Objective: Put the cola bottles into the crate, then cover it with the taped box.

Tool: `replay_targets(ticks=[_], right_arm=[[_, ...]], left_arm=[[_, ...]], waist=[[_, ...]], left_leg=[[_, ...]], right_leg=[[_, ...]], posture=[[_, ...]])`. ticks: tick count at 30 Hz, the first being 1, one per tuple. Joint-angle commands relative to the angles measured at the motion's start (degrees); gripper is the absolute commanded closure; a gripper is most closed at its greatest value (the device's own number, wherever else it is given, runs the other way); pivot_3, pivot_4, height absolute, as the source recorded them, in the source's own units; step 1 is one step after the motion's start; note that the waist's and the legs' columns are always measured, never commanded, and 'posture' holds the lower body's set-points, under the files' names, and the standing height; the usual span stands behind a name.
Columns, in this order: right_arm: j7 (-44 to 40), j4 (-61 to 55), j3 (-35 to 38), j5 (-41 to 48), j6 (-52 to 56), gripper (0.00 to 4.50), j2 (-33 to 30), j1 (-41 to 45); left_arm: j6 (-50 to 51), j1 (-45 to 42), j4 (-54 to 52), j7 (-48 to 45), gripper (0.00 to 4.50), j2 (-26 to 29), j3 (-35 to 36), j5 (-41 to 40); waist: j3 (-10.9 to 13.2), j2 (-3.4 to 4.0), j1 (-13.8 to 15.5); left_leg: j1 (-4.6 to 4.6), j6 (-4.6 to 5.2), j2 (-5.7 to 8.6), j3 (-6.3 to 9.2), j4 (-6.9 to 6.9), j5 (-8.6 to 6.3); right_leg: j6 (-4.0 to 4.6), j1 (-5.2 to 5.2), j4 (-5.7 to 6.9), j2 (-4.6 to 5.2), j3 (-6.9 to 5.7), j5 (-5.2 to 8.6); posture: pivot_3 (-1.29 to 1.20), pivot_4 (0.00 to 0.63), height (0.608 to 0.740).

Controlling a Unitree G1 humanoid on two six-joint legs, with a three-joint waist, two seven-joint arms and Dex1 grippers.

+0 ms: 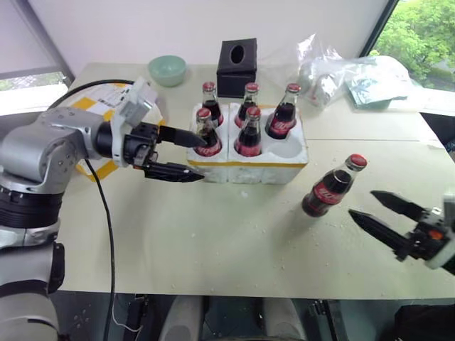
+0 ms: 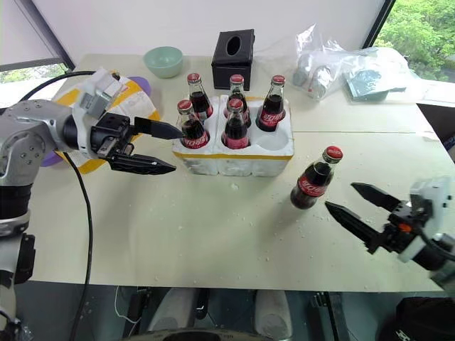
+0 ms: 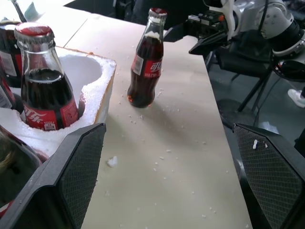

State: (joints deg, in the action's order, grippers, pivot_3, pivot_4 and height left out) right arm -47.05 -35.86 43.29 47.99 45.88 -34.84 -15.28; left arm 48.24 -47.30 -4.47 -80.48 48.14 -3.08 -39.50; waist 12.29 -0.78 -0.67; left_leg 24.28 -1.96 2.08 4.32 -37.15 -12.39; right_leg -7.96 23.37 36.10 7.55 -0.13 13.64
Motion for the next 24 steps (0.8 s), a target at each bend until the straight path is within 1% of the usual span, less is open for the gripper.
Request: replay_targets(ticks=[1, 9, 16, 24], right_arm=[[3.38, 0.49, -2.81, -0.54, -3.08, 0.00, 0.76, 1.94], [4.53, 3.62, -10.17, -1.07, -6.63, 0.00, 1.20, 3.66], [6.28, 9.66, -17.50, -5.33, -10.32, 0.00, 2.15, 8.33], [7.60, 15.33, -20.88, -7.75, -13.12, 0.00, 2.97, 12.47]], left_arm=[[-0.63, -1.08, -0.40, -0.30, 0.05, 0.27, 0.58, -0.09], [0.64, -1.24, -1.65, 0.81, 0.05, 1.01, 1.31, -0.64], [1.96, -1.38, -3.17, 2.21, 0.05, 0.82, 1.81, -1.50], [2.66, -1.50, -3.97, 3.39, 0.05, 1.08, 2.13, -2.33]], waist=[[0.00, 0.00, 0.03], [0.00, 0.00, 0.02], [0.00, 0.00, -0.14], [0.00, 0.00, -0.07]], left_leg=[[0.01, 0.00, 0.01, 0.00, 0.00, 0.00], [0.01, 0.00, 0.00, 0.03, 0.02, 0.00], [-0.02, 0.00, -0.01, 0.02, 0.03, 0.00], [0.00, 0.01, 0.00, 0.02, 0.04, 0.00]], right_leg=[[0.00, 0.00, -0.01, 0.01, 0.00, 0.00], [-0.01, 0.00, -0.02, -0.01, -0.01, 0.00], [-0.01, 0.00, 0.01, -0.03, -0.01, 0.00], [-0.15, 0.01, 0.00, -0.04, -0.01, -0.08]], posture=[[0.00, 0.150, 0.737], [0.00, 0.150, 0.737], [0.00, 0.150, 0.737], [0.00, 0.150, 0.737]])
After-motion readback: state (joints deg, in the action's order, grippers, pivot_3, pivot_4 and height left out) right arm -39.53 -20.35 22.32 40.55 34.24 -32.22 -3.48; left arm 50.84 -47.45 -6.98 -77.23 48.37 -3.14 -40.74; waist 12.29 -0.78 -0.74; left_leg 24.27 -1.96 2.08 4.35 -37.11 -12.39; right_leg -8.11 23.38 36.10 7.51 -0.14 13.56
